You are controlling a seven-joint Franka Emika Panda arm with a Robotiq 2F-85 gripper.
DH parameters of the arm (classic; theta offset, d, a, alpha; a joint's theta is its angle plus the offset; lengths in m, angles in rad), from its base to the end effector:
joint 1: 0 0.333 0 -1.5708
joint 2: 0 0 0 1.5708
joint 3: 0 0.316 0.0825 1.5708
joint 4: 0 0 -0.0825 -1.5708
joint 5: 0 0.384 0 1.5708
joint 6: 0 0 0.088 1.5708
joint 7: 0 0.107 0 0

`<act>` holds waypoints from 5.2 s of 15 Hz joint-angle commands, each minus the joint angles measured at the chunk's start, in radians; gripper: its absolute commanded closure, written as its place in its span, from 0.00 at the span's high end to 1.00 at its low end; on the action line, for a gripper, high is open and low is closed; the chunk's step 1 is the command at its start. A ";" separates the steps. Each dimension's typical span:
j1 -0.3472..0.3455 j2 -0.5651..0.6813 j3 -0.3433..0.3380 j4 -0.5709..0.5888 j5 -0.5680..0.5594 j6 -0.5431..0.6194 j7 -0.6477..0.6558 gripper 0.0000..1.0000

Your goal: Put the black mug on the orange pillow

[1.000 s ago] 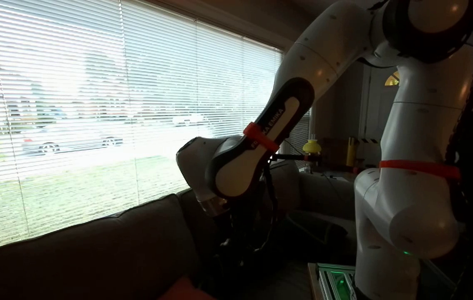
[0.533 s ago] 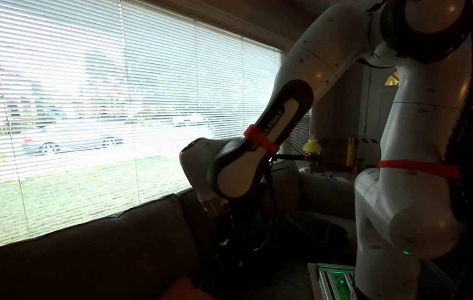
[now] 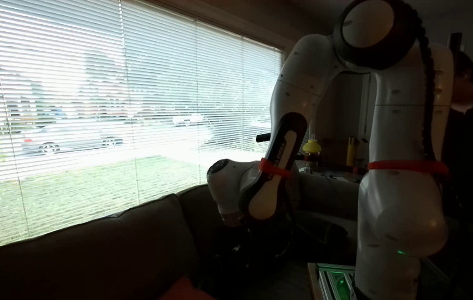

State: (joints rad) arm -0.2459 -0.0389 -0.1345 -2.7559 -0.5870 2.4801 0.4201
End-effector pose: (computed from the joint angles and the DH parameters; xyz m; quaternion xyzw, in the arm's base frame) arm 0.3384 -0.1324 0.2110 0.9724 -0.1421 -0.1097 0.1492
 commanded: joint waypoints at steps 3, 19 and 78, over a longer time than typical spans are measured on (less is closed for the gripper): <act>-0.003 0.211 -0.107 0.095 -0.279 0.042 0.415 1.00; 0.103 0.352 -0.314 0.137 -0.694 0.202 0.982 1.00; 0.297 1.447 -0.341 0.846 -0.614 0.835 1.460 1.00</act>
State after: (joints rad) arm 0.0096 1.3526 -0.4463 -1.9441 -1.2224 3.2722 1.8309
